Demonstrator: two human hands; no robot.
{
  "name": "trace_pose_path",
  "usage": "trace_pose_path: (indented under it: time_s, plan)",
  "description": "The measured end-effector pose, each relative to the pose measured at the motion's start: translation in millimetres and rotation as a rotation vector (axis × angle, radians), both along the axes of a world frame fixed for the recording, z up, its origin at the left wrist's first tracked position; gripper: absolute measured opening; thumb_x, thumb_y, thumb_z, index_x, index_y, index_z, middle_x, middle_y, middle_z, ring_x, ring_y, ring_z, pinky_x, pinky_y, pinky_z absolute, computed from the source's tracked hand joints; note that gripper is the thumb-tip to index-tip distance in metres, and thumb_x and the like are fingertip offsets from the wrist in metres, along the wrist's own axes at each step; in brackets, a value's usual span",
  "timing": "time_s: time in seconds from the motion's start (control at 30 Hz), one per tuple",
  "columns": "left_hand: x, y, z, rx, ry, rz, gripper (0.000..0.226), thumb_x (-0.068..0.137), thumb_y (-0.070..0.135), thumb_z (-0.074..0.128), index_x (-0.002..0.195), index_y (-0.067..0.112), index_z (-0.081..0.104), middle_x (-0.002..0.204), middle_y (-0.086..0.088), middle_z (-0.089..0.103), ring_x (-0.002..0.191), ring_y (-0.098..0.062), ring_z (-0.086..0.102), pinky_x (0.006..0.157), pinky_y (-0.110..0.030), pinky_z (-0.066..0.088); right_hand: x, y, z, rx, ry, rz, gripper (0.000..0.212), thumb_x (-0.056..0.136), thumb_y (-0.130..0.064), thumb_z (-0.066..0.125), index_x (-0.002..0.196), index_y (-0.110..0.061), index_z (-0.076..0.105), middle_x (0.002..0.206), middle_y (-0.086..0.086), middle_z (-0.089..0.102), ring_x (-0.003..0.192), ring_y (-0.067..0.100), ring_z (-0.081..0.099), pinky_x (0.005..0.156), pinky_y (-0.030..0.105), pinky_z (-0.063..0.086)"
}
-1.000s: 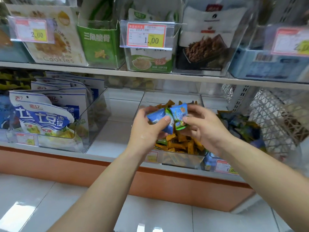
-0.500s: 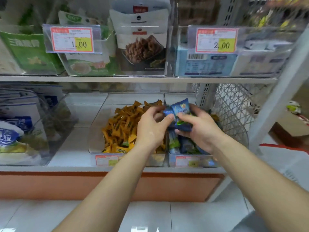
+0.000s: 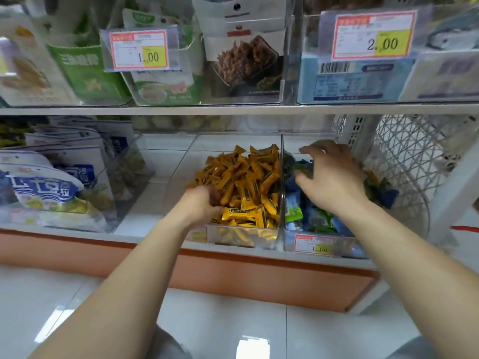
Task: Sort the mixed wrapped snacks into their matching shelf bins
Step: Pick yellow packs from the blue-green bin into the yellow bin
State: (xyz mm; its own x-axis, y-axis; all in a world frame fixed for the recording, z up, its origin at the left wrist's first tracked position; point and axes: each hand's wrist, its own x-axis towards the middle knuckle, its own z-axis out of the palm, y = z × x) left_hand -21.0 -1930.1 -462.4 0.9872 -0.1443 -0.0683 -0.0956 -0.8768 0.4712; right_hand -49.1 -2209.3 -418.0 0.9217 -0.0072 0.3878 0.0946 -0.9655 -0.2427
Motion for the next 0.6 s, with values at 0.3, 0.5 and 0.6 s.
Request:
trace_pose_path:
  time_s: [0.3,0.5,0.6]
  plan:
    - [5,2,-8,-0.137,0.195,-0.127,0.073,0.074,0.031,0.087,0.135,0.023,0.047,0.121,0.004,0.064,0.11,-0.017,0.062,0.096,-0.035,0.051,-4,68,-29,-0.253,0.167,0.494,0.051,0.092,-0.057,0.042,0.14,-0.039,0.046,0.141,-0.01,0.053,0.126,0.017,0.051,0.104,0.044,0.042]
    - [5,6,-1,-0.166,0.153,-0.092,0.026,0.071,0.028,0.085,0.09,0.026,0.067,0.075,0.014,0.067,0.065,0.001,0.059,0.053,-0.011,0.038,3,75,-42,-0.443,0.159,0.443,0.043,0.09,-0.057,0.039,0.126,-0.046,0.059,0.135,-0.01,0.057,0.116,0.02,0.056,0.101,0.045,0.031]
    - [0,16,10,-0.171,0.084,-0.034,0.018,0.07,0.025,0.081,0.078,0.03,0.066,0.073,0.014,0.066,0.066,-0.004,0.06,0.05,-0.014,0.04,4,76,-42,-0.425,0.172,0.428,0.04,0.09,-0.057,0.041,0.123,-0.046,0.061,0.135,-0.011,0.056,0.119,0.019,0.054,0.103,0.046,0.029]
